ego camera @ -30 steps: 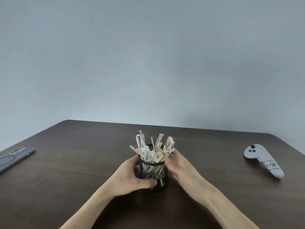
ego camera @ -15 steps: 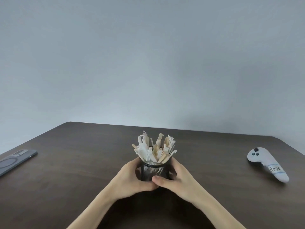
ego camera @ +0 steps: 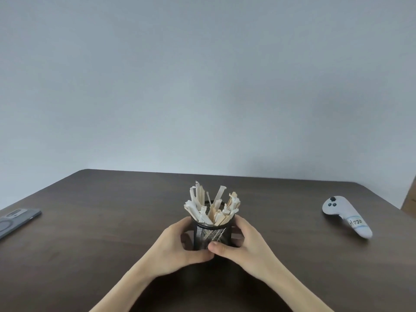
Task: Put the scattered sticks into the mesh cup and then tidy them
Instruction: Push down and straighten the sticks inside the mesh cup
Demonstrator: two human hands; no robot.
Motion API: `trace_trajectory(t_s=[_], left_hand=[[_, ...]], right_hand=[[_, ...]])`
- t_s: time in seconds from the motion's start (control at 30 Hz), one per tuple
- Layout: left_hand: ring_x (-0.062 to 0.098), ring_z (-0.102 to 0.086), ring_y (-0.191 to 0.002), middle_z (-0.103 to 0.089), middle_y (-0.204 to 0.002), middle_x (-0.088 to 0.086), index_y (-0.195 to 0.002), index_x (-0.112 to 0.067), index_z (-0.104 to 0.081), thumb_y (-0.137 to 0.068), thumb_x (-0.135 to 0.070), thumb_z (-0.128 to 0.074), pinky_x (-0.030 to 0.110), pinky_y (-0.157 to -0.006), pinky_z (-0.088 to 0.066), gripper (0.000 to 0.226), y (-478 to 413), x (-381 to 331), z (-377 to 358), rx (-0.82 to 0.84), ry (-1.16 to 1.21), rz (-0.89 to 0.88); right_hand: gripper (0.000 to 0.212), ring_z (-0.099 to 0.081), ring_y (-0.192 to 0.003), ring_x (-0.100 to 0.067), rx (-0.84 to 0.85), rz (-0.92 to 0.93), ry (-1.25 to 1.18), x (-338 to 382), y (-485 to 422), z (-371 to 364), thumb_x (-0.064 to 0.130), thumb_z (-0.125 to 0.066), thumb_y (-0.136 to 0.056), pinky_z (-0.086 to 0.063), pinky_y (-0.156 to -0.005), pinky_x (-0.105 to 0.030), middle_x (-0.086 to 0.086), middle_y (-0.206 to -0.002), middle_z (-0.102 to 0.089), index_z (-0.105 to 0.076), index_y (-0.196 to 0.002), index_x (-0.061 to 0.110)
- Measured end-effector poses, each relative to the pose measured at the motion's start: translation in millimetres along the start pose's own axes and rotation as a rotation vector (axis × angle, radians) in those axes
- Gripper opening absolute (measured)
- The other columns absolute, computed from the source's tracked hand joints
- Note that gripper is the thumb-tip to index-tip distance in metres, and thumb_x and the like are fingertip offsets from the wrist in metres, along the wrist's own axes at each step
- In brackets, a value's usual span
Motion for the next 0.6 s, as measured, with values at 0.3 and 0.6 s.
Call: trace_trajectory(t_s=[0.3, 0.6], left_hand=[[-0.002, -0.068, -0.066, -0.079, -0.108, -0.016, -0.12, -0.034, -0.07, -0.073, -0.033, -0.09, 0.028, -0.067, -0.056, 0.052, -83.6, -29.4, -68.3, 0.155, -0.087, -0.078], [-0.019, -0.058, -0.054, -0.077, -0.113, -0.014, -0.118, -0.032, -0.071, -0.078, -0.032, -0.087, 0.016, -0.06, -0.044, 0.044, -224.3, -21.3, -134.2, 0.219, -0.052, -0.13]], right_hand=[[0.062, -0.063, -0.111, 0.002, -0.208, -0.085, 0.14, -33.0, -5.9, 83.9, 0.048, -0.085, -0.071, -0.052, -0.098, -0.027, 0.016, -0.119, -0.069, -0.062, -0.127, 0.033], [0.057, -0.066, -0.111, -0.01, -0.412, -0.192, 0.198, -96.3, -79.2, 161.5, 0.037, -0.085, -0.078, -0.052, -0.1, -0.033, 0.008, -0.118, -0.071, -0.065, -0.128, 0.019]])
Point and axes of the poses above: each hand's wrist, its own y-axis away from the middle knuckle, its own z-axis out of the back of the hand, x = y × z, the point moved 3 cm from there along -y, towards the middle knuckle
